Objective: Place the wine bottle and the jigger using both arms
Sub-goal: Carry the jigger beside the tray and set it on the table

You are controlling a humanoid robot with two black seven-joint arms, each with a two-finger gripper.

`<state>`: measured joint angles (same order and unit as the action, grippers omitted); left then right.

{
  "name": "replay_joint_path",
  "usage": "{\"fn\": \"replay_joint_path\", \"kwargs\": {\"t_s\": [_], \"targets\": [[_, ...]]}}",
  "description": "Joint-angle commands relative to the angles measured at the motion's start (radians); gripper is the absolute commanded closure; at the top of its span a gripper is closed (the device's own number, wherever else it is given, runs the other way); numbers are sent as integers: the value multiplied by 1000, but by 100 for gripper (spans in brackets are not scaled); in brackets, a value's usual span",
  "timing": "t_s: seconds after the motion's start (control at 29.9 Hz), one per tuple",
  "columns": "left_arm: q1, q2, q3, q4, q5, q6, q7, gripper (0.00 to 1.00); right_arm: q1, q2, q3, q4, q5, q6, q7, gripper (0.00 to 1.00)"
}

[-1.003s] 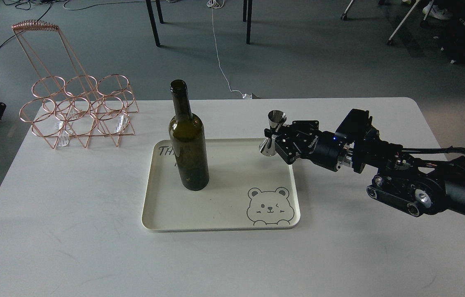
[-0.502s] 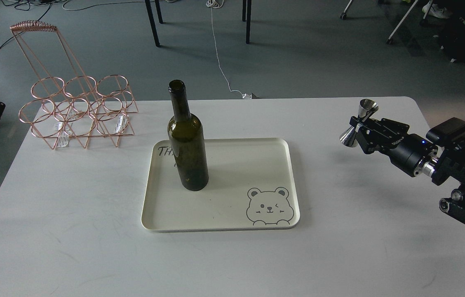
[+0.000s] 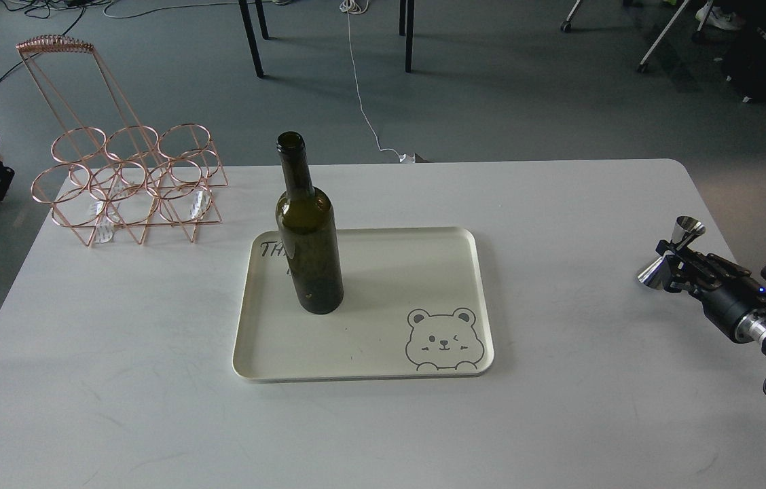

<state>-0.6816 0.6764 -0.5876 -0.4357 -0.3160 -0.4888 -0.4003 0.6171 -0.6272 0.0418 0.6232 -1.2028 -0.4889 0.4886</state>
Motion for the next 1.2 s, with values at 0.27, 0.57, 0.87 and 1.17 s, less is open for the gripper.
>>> {"fn": "replay_joint_path", "kwargs": {"t_s": [0.27,0.57,0.87,1.17], "targets": [[0,8,0,0,0,0,0,1,10,40,-2,-19,0,0,0,86],[0,5,0,0,0,0,0,2,6,41,-2,-10,0,0,0,66],[0,3,0,0,0,0,0,1,4,20,-2,110,0,0,0,31],[0,6,0,0,0,0,-2,1,18,-28,1,154,0,0,0,16]]}}
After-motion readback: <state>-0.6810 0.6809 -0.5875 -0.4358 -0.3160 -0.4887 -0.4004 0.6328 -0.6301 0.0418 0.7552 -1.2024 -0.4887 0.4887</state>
